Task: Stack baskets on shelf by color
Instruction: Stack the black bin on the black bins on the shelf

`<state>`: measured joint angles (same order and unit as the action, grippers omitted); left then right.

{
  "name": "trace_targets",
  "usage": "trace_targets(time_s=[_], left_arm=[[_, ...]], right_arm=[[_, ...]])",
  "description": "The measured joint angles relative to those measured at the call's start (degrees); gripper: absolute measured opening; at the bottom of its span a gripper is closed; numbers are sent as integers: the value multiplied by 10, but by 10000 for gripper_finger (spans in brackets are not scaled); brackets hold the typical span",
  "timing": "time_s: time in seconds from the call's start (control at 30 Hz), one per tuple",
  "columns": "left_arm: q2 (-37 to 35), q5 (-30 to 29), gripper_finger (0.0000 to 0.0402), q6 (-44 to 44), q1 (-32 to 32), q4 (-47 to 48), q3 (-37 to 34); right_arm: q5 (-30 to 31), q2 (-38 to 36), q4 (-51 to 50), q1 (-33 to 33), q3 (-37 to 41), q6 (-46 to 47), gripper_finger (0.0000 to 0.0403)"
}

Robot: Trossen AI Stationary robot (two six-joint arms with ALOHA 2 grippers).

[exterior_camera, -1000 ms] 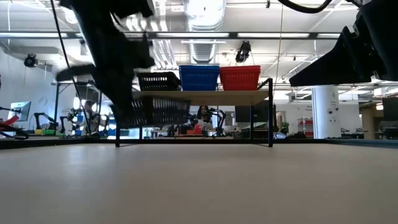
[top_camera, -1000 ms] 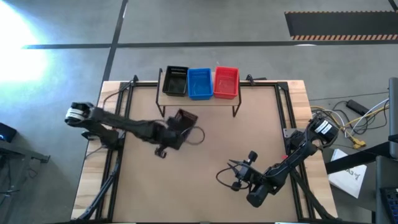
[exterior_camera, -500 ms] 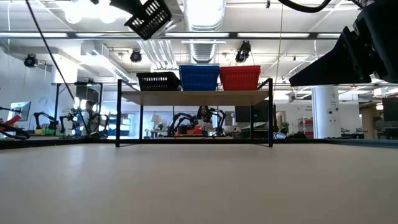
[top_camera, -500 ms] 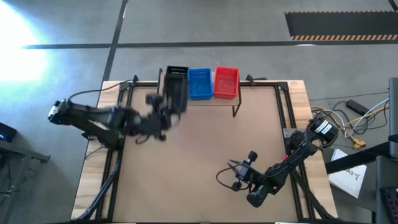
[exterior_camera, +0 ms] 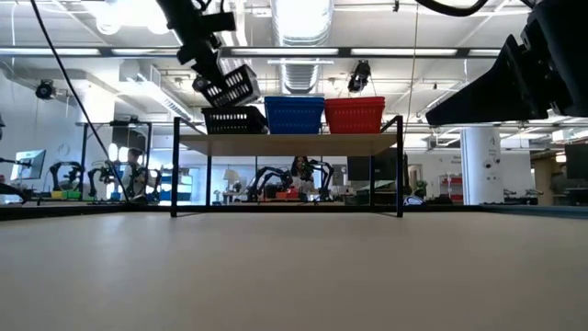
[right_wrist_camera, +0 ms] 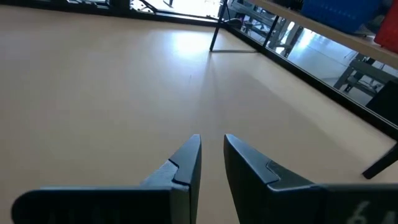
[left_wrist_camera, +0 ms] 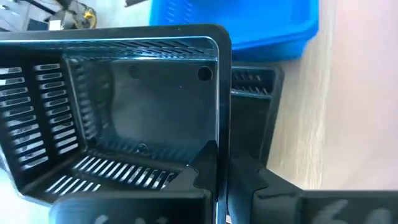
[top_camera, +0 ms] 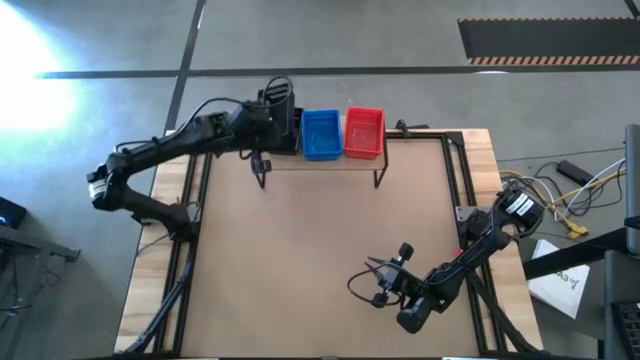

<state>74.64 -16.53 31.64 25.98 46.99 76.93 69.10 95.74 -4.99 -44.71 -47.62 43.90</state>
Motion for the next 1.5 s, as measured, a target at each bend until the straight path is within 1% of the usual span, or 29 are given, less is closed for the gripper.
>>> trace_targets(time_s=[0.1, 0.23, 0.47, 0.57, 0.73, 0.83, 1.0, 1.17, 1.27, 1.37, 1.5], left_arm=[[8, 3, 0, 17, -3, 5, 0], [9, 5, 0, 18, -13, 7, 0], [6, 5, 3, -4, -17, 38, 1], [6, 4, 20, -12, -17, 45, 0], [6, 6, 67, -24, -17, 51, 0], [5, 18, 93, -37, -19, 51, 0], [5, 32, 121, -58, -36, 51, 1], [5, 35, 129, -71, -43, 41, 1], [17, 34, 129, -94, -42, 43, -3], [40, 36, 129, -97, -39, 44, -6], [68, 67, 129, -84, -40, 22, -6]], right_arm=[[0, 0, 0, 0, 0, 0, 61], [0, 0, 0, 0, 0, -1, 61], [0, 0, -1, 0, 0, -2, 61], [0, 0, -2, 0, 0, -2, 61], [0, 0, -2, 0, 0, -2, 61], [0, 0, -2, 0, 0, -2, 61], [0, 0, -2, 0, 0, -2, 61], [0, 0, -2, 0, 0, -2, 61], [0, 0, -2, 0, 0, -3, 61], [0, 0, -2, 0, 0, -4, 61], [0, 0, -2, 0, 0, -4, 61]])
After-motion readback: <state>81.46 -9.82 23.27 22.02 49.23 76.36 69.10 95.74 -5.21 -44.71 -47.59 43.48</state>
